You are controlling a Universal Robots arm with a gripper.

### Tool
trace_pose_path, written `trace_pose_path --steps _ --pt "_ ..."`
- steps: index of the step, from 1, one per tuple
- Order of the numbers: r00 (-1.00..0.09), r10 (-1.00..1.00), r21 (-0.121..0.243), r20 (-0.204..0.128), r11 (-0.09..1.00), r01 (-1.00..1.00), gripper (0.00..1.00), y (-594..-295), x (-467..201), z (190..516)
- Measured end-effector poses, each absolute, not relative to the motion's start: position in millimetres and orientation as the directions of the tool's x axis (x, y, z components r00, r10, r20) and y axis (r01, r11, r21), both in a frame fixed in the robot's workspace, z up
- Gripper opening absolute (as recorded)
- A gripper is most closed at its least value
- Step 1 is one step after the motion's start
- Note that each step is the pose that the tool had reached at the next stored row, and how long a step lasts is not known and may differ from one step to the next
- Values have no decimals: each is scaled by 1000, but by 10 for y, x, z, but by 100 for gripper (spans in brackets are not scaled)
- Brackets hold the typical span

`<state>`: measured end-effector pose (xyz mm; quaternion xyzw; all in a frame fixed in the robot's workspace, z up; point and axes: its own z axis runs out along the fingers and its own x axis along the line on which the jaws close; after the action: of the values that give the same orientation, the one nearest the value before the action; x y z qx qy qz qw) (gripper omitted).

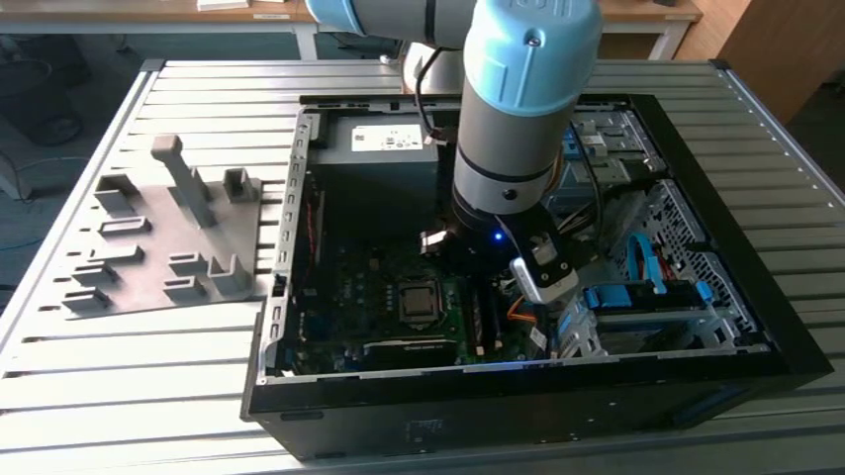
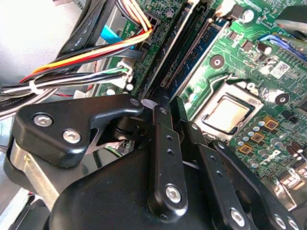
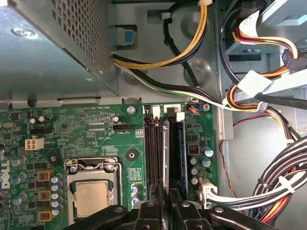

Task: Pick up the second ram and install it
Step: 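Insert the second ram into the second slot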

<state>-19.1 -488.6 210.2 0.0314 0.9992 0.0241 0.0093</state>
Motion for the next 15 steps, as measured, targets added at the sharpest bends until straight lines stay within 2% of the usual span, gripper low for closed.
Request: trace_pose_path --steps 15 --pt "-998 63 48 -17 997 62 21 -4885 -191 2334"
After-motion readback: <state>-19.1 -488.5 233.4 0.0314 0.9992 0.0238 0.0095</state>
